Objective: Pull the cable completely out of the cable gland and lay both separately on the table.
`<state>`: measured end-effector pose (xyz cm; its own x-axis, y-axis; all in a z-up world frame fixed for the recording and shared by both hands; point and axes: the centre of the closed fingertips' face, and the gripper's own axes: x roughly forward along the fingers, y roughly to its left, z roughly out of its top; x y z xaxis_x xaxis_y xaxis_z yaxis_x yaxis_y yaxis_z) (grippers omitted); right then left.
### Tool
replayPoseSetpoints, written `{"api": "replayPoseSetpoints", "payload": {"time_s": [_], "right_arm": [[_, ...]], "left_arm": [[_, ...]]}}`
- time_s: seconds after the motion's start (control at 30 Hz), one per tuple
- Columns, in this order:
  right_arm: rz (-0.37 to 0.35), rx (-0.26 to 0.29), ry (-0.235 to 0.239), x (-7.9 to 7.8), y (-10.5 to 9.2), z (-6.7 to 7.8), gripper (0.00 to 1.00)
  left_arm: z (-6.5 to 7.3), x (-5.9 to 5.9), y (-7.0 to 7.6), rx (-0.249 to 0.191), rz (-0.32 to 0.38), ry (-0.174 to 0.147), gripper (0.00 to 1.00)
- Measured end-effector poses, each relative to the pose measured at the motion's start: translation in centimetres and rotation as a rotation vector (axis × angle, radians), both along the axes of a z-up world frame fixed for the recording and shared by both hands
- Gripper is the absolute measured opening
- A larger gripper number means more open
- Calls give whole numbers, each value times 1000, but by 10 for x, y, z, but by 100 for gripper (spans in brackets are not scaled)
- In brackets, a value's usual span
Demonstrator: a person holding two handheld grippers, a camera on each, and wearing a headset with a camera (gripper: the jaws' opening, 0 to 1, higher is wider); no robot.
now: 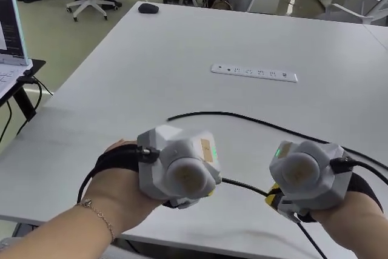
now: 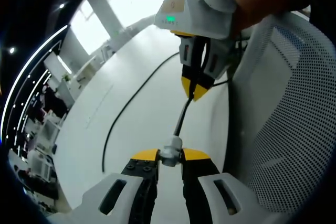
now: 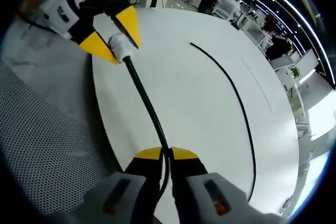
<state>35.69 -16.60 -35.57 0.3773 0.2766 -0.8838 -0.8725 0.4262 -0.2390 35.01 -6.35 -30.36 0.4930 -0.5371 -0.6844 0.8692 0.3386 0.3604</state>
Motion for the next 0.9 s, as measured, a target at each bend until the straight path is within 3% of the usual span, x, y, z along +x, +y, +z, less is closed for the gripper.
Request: {"api": "replayPoseSetpoints", "payload": {"time_s": [0.2, 0.3, 0.4, 0.5, 0.63, 0.67, 0.7, 0.73, 0.8, 0.9], "right_arm": [[-121, 15, -27, 14, -21, 8, 3], [-162, 120, -29, 18, -13, 18, 3], [-164, 192, -17, 23, -3, 28, 3], [-106, 215, -40, 41, 9, 46, 3], [-53, 292, -69, 86, 28, 76, 3], [-52, 316, -73, 91, 32, 79, 3], [-78, 383, -48, 106, 38, 85, 3], [-96, 405, -28, 114, 38, 85, 3], [-113, 472, -51, 145, 40, 89, 3], [-227, 546, -63, 193, 29, 85, 3]], "left_arm": [[1, 0, 1, 1, -2, 0, 17], [0, -1, 0, -1, -5, 6, 17], [0, 1, 2, 1, -5, 6, 17], [1, 2, 2, -13, 5, 13, 17], [-3, -1, -1, -10, -9, 32, 17], [-4, -2, -1, -12, -10, 35, 17], [-4, -2, -2, -15, -12, 42, 17], [-5, -3, -2, -19, -13, 46, 17], [-5, -4, -3, -37, -10, 62, 17], [-11, -6, -2, -33, -10, 91, 17]]}}
